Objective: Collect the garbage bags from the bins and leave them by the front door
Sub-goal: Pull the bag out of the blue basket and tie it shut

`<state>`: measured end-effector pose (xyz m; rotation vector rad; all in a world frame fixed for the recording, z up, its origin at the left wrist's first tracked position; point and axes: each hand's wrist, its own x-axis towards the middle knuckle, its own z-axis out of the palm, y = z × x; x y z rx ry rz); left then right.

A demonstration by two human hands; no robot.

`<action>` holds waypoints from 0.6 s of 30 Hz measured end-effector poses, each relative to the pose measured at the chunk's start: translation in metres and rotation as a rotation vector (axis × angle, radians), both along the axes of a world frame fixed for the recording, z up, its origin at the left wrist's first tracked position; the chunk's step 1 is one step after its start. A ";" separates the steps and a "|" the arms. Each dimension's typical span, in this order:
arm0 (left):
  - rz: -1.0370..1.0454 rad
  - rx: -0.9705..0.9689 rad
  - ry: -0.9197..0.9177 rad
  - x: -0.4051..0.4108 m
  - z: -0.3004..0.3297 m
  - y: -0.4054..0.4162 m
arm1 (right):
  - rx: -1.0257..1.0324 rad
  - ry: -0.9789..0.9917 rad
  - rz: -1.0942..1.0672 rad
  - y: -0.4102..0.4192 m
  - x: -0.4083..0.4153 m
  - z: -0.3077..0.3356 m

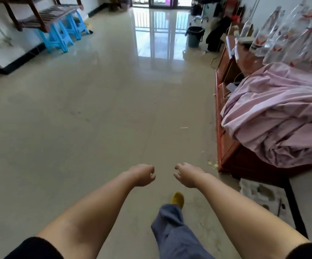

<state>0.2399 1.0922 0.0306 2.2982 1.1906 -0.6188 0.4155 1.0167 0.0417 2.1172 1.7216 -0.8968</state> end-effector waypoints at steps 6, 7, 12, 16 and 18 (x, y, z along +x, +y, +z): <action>0.072 -0.007 -0.038 0.092 0.003 0.141 | -0.007 -0.032 0.047 0.149 0.106 0.005; 0.087 -0.009 -0.053 0.106 0.007 0.164 | -0.004 -0.044 0.049 0.173 0.124 0.008; 0.108 0.007 -0.093 0.172 0.017 0.273 | -0.031 -0.100 0.071 0.286 0.196 0.014; 0.091 0.007 -0.078 0.215 0.013 0.369 | -0.023 -0.087 0.079 0.380 0.236 0.009; 0.078 0.017 -0.074 0.236 0.009 0.424 | -0.007 -0.087 0.075 0.434 0.256 0.007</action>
